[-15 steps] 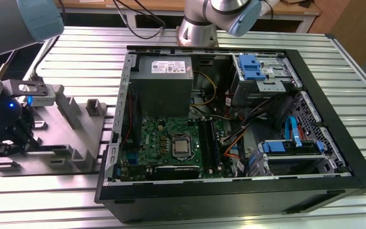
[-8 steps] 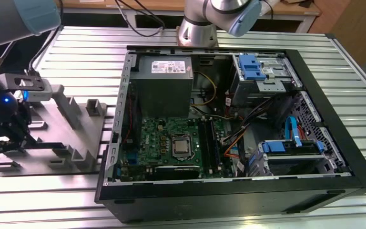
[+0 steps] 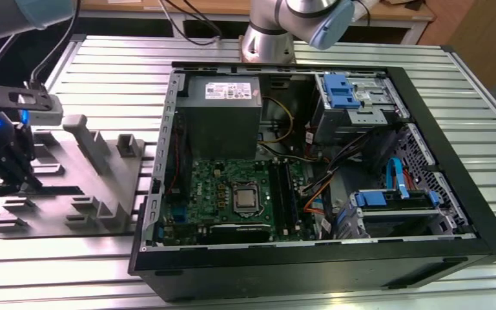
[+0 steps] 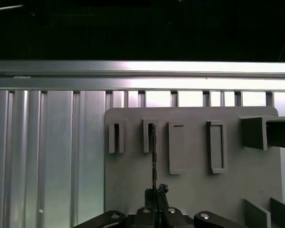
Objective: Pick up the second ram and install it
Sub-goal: 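Pick up the second ram and move it above second insertion slot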
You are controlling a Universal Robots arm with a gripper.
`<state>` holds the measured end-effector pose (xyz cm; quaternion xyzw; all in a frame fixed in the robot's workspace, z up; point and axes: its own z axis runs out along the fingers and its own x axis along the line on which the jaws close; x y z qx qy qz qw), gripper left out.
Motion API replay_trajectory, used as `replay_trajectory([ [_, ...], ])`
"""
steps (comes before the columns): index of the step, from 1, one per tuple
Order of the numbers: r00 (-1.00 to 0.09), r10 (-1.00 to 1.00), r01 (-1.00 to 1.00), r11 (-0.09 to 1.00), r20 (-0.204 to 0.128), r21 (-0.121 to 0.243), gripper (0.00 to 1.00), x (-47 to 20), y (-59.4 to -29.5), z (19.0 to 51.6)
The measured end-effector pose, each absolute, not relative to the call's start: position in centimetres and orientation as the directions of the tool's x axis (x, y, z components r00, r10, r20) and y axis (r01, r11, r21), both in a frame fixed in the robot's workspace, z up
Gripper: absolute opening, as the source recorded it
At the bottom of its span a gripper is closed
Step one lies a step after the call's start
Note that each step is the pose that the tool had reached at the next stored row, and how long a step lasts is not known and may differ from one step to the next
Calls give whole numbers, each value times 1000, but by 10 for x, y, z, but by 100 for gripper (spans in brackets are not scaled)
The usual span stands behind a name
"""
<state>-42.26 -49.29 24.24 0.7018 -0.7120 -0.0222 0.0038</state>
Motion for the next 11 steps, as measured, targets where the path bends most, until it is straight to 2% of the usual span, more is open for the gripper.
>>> replay_trajectory([
  [11, -15, -1000, -999, 14, -26, 32, 11, -423, -493, 283],
])
